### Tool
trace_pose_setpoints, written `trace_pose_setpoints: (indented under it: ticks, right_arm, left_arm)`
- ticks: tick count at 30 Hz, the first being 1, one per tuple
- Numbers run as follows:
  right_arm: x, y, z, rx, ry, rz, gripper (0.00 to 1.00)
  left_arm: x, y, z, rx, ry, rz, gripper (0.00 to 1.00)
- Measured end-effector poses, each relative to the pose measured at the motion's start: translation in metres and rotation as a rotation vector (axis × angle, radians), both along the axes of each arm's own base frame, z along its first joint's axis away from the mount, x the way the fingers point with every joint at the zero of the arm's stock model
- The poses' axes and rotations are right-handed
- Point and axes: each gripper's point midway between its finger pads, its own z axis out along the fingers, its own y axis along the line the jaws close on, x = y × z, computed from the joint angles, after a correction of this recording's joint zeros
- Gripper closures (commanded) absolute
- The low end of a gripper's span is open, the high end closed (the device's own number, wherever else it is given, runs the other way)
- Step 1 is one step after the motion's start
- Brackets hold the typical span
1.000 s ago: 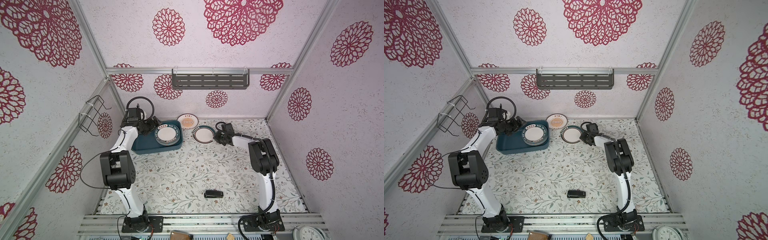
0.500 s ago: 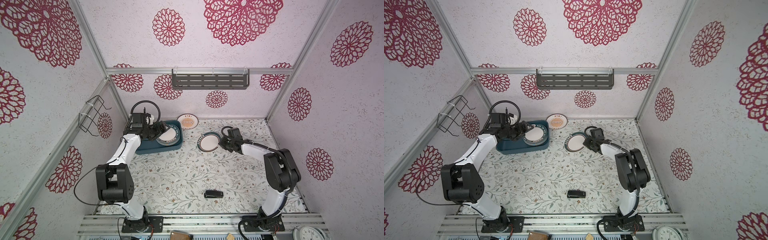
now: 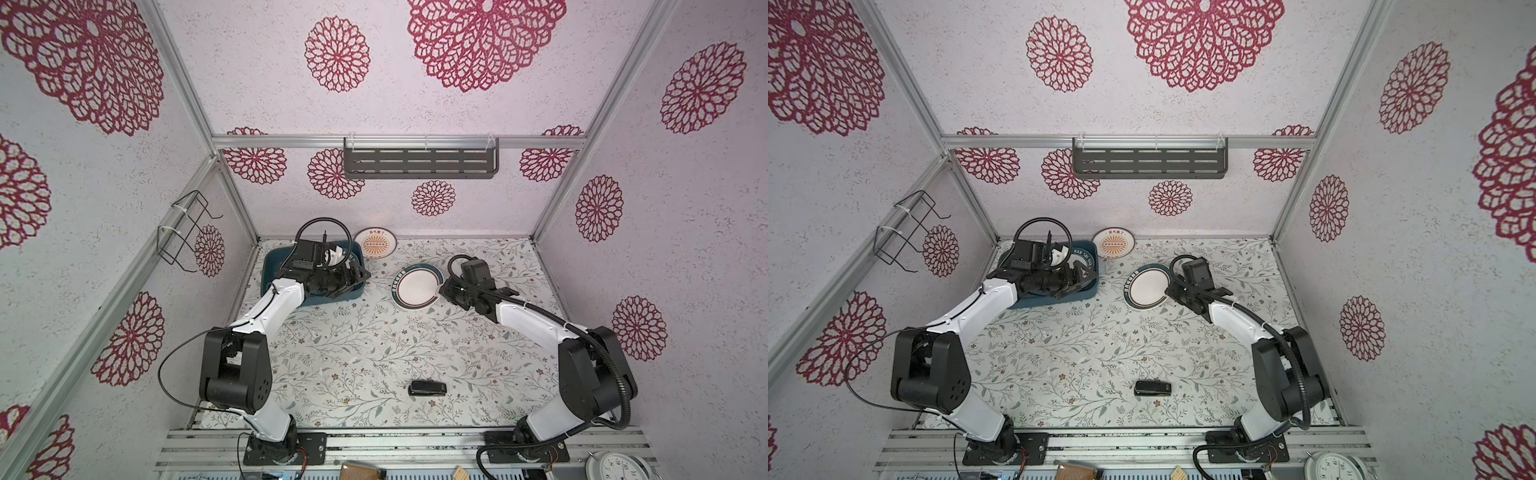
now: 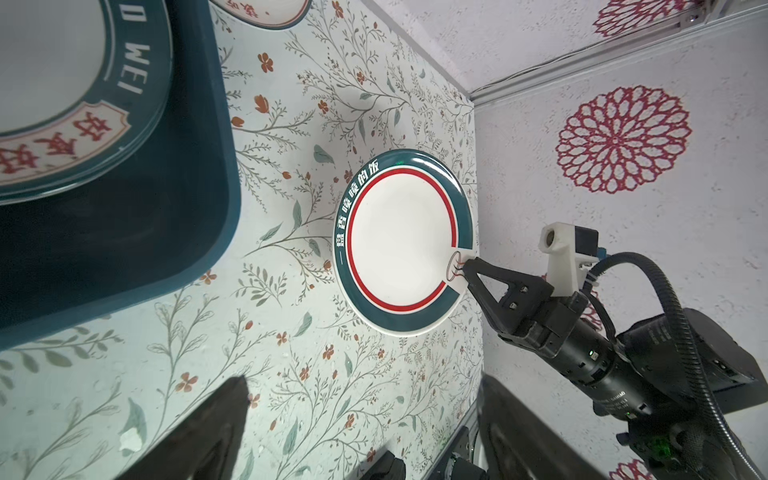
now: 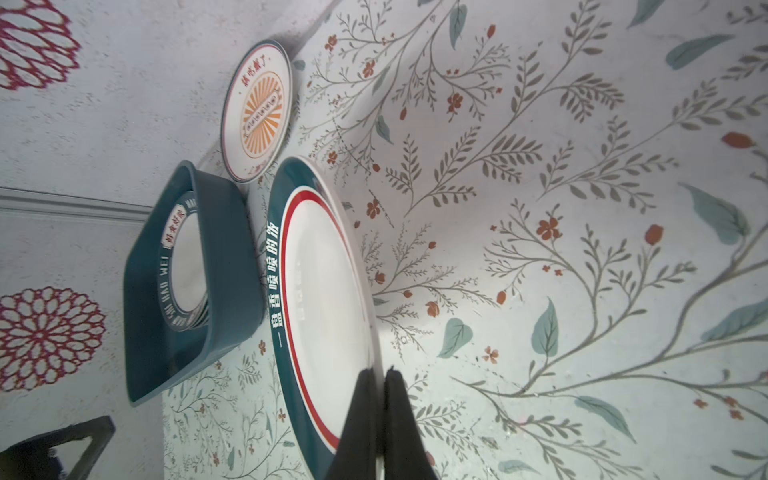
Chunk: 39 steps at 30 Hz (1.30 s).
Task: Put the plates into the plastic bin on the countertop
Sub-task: 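Lift the red-rimmed flame-emblem plate upright with right gripper toward the left gripper, then grasp the red-rimmed plate with left gripper while right gripper releases it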
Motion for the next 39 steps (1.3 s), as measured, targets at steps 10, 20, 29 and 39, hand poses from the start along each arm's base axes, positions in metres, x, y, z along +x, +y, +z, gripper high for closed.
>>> trace_pose_setpoints:
  ticks: [10, 20, 29, 39]
  right_arm:
    - [0.007, 0.023, 0.044, 0.18, -0.09, 0.037, 1.0]
    - [0.009, 0.053, 0.078, 0.302, -0.164, 0.139, 1.0]
    - [0.01, 0.069, 0.077, 0.349, -0.168, 0.185, 1.0]
    - [0.023, 0.075, 0.093, 0.357, -0.209, 0.169, 0.28]
  left_arm:
    - [0.006, -0.018, -0.001, -0.082, 0.016, -0.055, 0.16]
    - [0.035, -0.03, 0.007, -0.138, -0.015, -0.073, 0.34]
    - [0.046, -0.034, 0.01, -0.177, -0.018, -0.072, 0.9]
    - [0.057, -0.021, 0.02, -0.226, -0.034, -0.03, 1.0]
